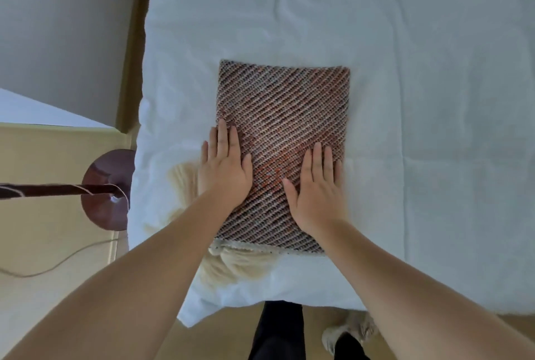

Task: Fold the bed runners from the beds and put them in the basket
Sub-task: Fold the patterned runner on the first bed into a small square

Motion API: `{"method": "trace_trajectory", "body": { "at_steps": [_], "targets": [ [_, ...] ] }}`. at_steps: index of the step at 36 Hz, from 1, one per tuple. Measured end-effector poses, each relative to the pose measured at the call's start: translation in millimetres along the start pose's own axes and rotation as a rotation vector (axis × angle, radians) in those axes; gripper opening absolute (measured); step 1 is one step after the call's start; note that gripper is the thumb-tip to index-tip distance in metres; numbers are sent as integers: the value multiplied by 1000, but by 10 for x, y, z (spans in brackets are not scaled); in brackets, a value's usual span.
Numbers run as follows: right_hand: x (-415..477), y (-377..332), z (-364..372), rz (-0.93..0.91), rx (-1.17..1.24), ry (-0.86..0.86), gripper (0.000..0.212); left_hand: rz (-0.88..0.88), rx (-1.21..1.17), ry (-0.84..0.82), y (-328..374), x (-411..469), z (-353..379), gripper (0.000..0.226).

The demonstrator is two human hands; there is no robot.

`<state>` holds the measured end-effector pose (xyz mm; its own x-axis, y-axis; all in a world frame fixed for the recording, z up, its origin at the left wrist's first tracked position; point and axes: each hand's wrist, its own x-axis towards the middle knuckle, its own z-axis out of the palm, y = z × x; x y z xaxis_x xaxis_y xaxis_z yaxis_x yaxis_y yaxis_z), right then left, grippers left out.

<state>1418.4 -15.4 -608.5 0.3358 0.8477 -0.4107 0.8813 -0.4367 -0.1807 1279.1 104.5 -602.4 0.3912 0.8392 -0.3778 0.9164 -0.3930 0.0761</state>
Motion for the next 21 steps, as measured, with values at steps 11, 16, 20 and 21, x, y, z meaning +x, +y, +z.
{"method": "trace_trajectory", "body": {
  "at_steps": [11, 16, 20, 21],
  "targets": [
    [-773, 186, 345, -134, 49, -93, 77, -136, -257, -75, -139, -679, 128, 73],
    [-406, 317, 38, 20, 370, 28, 73, -223, -430, -70, -218, -354, -31, 78],
    [-54, 364, -272, 288, 831, 127, 69, -344, -685, -93, -220, -14, -205, 78],
    [14, 363, -329, 359, 928, 122, 67, -377, -741, -106, -210, 45, -235, 79]
  ]
}}
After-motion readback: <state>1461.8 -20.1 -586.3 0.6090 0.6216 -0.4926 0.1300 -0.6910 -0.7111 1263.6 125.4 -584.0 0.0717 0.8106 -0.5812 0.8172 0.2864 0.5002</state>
